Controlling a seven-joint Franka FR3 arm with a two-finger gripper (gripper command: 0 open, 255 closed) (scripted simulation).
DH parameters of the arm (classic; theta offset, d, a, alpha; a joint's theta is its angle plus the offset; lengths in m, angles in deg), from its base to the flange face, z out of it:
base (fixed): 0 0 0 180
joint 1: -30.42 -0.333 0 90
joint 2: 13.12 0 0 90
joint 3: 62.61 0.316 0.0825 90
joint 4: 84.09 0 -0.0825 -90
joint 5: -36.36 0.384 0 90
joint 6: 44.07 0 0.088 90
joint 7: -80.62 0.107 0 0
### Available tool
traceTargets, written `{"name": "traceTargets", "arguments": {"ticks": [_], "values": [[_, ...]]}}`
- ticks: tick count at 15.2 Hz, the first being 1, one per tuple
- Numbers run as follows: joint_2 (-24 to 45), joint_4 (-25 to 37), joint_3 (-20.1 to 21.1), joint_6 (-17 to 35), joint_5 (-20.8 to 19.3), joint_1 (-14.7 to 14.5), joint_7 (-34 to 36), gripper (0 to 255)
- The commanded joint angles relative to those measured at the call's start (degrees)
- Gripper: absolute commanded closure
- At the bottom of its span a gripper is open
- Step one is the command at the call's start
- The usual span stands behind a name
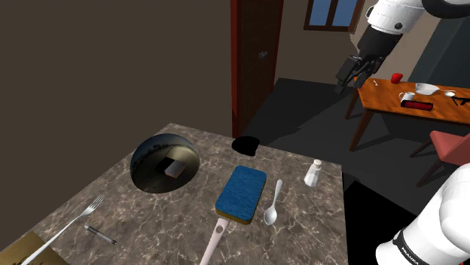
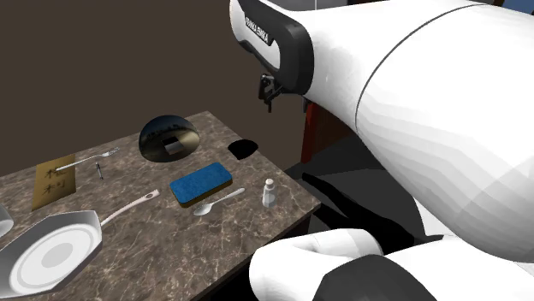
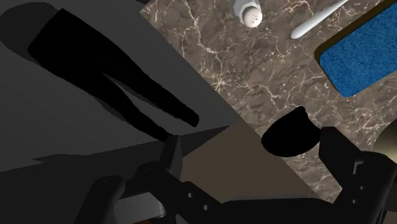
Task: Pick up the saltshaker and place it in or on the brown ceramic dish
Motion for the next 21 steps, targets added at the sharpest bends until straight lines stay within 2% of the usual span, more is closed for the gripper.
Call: {"name": "traceTargets", "arguments": {"ticks": [1,13,19,21], "values": [[0.0,0.0,0.0,0.0,0.0,0.0,0.0,0],[3.99,-18.22,-1.87,14.58,2.4,-3.14,-4.2,0],[9.34,-25.41,-2.81,23.26,3.99,-5.18,-6.79,0],[10.0,-26.16,-2.84,24.53,4.11,-5.3,-6.91,0]]}}
